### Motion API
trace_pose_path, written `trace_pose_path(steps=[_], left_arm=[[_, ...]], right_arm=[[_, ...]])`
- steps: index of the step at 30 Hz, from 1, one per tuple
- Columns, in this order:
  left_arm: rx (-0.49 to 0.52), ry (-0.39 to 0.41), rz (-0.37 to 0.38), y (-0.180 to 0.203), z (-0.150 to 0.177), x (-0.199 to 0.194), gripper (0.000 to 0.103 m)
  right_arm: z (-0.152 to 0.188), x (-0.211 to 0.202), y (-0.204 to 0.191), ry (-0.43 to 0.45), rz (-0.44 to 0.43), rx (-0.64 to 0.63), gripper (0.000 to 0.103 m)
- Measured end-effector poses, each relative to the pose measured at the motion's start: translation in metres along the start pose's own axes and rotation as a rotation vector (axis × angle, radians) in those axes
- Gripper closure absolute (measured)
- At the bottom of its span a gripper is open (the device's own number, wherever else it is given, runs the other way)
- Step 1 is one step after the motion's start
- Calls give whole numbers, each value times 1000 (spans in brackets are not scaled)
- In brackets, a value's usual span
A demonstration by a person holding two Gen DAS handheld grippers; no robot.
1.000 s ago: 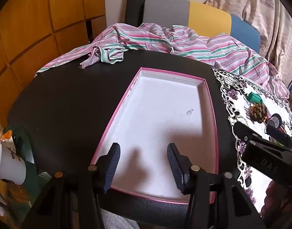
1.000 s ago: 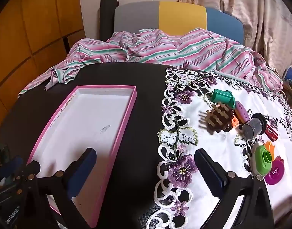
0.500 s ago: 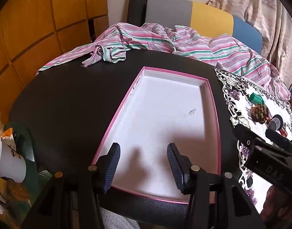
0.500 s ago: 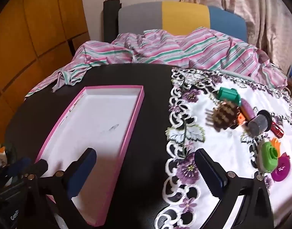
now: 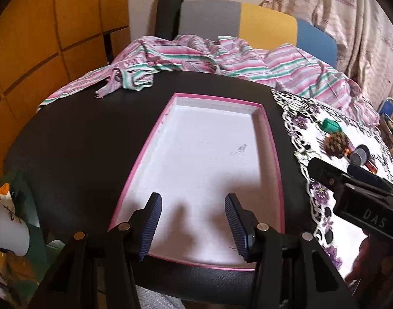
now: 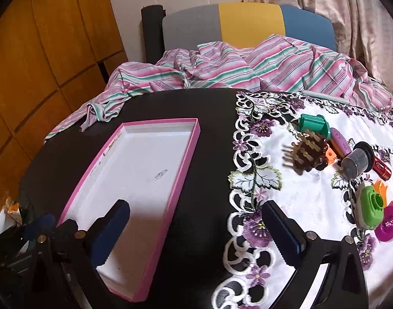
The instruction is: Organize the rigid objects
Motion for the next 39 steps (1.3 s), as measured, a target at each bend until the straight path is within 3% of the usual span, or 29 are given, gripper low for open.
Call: trace_pose_path(steps=[3, 8, 15, 19, 23, 25, 28, 39], left_arm=[[10, -2, 45, 7, 0, 1, 51], [14, -23, 140, 21, 1, 2, 51], [100, 14, 193, 49, 1, -6, 51], [116, -1, 276, 62, 0, -6, 51], [153, -29, 302, 74, 3, -3, 51], [159, -31, 312, 77, 5, -4, 51], [158, -29, 323, 80, 5, -4, 51], [177, -9, 409, 92, 5, -10, 51]], right_arm=[[-1, -2, 10, -13, 36, 2, 0], [-9, -11, 50, -32, 28, 127, 0], [-35, -25, 136, -25, 158, 292, 2], [-48, -22, 184, -42, 282, 344, 26], [-48, -8, 224, -102, 315, 439, 36], [-46, -3, 233, -116, 323, 452, 44], [-43, 2, 239, -109, 326, 456, 47], [-34, 10, 256, -128, 341, 486, 48]])
Point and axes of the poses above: each gripper's, at about its wrist camera, not at the fingertips, and x roughly the way its jaws point, y to its right, z to its underside, the point moved 3 cm from there along x, roughly the way its jaws point, and after that the axes turned 8 degrees about x, right-handed, at the moved point
